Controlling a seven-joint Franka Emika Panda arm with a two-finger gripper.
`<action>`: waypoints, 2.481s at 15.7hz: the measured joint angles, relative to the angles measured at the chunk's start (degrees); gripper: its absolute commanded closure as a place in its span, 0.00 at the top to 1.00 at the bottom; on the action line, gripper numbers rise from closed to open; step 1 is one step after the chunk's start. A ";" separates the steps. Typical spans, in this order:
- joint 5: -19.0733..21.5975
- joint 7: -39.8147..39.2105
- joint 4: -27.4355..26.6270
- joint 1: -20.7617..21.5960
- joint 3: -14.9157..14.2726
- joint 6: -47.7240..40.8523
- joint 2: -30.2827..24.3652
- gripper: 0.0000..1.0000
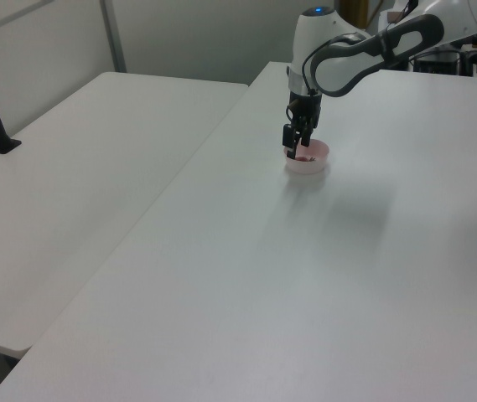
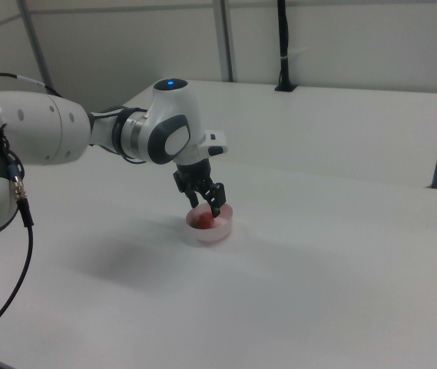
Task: Pick up strawberry from bowl
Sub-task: 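Lower the gripper into the bowl around the red strawberry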
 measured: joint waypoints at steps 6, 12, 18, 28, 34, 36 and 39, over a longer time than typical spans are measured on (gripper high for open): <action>0.00 0.00 -0.34 0.22 0.01 0.01 1.03 0.72; 0.00 0.00 -1.34 -0.22 -0.04 2.69 1.04 0.72; 1.14 0.01 -1.31 -0.45 -0.38 2.80 1.01 0.56; 3.48 0.04 -1.15 -1.08 -0.46 2.81 0.61 0.52; 5.79 0.04 -0.92 -1.30 -0.87 2.81 -0.94 0.51; 5.84 0.04 -0.91 -1.39 -1.01 2.81 -1.37 0.50; 5.84 0.04 -0.91 -1.79 -1.03 2.80 -1.71 0.50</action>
